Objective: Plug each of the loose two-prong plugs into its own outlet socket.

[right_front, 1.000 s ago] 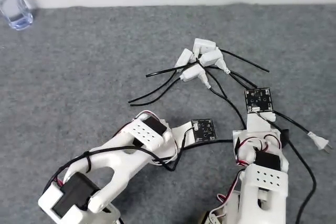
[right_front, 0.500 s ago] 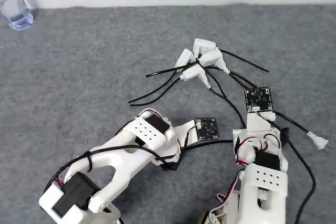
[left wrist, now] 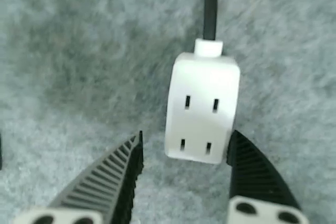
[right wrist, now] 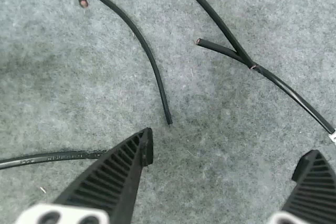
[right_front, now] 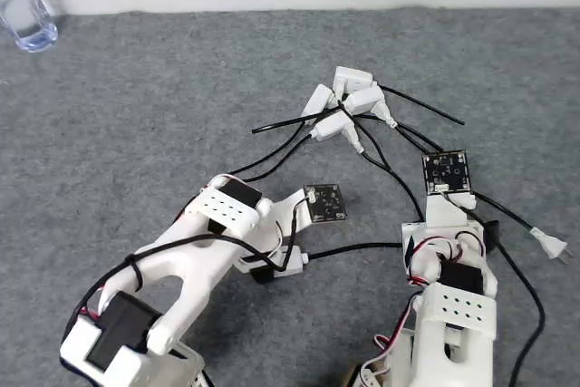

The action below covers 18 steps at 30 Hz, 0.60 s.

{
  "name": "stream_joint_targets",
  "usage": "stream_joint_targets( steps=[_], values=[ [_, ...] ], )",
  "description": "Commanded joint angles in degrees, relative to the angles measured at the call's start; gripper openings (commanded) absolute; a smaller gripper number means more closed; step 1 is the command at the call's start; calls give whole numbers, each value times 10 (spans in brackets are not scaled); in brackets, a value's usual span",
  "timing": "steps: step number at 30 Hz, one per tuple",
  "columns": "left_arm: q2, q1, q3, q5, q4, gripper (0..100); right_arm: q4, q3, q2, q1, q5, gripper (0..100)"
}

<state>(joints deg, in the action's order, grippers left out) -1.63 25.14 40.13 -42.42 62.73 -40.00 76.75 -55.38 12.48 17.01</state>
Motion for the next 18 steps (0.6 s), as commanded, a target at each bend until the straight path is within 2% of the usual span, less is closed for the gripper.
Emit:
stream_joint_targets(
  steps=[1,10,18],
  values=[
    [3,-4,8,-6,-35,246,7,-30,-7,3,-4,405],
    [4,-5,14,-22,-57,246,7,-30,-7,2,-4,405],
    [8,-48,-23,-39,-51,246,7,-30,-7,2,-4,405]
  ],
)
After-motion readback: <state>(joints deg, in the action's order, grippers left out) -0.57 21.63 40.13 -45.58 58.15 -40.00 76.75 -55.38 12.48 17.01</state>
